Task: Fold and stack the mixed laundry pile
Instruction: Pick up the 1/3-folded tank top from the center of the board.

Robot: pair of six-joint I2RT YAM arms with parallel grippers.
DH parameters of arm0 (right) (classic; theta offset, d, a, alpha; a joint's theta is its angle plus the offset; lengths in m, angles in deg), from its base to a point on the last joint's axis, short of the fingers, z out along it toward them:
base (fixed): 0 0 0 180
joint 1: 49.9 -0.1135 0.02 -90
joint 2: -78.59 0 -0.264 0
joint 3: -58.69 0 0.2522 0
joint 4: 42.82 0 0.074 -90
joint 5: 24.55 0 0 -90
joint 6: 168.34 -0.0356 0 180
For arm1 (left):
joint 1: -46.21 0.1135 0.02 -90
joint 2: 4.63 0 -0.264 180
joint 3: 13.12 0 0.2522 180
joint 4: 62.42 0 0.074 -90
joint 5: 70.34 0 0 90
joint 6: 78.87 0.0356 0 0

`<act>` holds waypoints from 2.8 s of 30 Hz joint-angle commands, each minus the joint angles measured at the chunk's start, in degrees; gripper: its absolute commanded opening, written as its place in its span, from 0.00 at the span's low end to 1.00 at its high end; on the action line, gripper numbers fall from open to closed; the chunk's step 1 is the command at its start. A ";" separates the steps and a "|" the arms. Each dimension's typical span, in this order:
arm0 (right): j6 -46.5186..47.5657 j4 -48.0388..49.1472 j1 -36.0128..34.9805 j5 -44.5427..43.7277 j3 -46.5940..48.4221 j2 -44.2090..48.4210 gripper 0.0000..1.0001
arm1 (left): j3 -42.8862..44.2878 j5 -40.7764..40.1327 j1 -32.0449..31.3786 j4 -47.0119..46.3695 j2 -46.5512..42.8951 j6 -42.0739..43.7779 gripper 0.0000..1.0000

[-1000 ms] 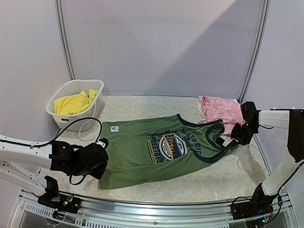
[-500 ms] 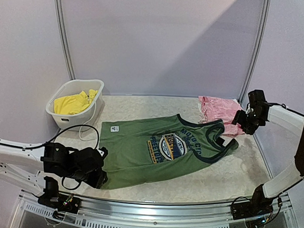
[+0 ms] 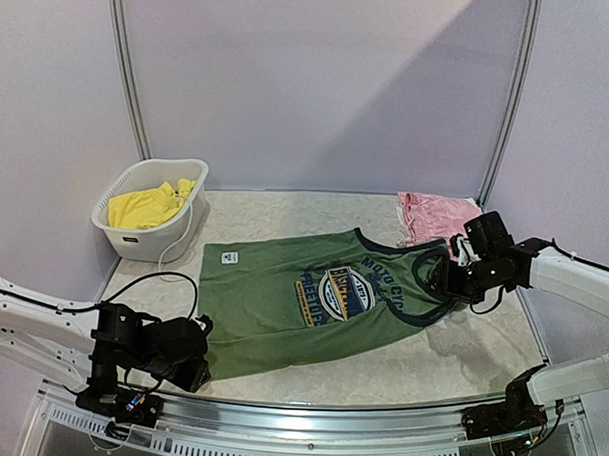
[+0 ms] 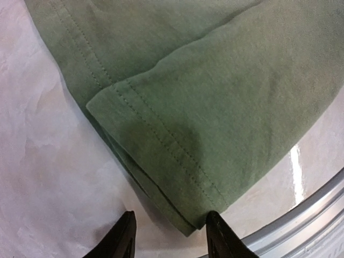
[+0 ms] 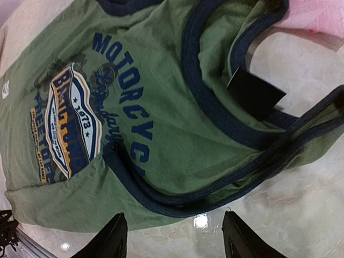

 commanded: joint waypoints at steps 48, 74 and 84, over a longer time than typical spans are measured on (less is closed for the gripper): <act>-34.99 -14.72 -31.97 -20.46 -14.20 3.56 0.37 | -0.30 1.38 -10.04 16.22 -10.09 -11.99 0.03; -5.70 -0.27 -22.67 -12.50 18.48 -18.26 0.53 | 22.53 -13.47 17.43 0.63 6.55 18.86 0.54; -4.19 1.41 -19.91 -11.52 14.01 -18.42 0.53 | 31.87 -3.69 36.80 -6.75 25.57 27.48 0.46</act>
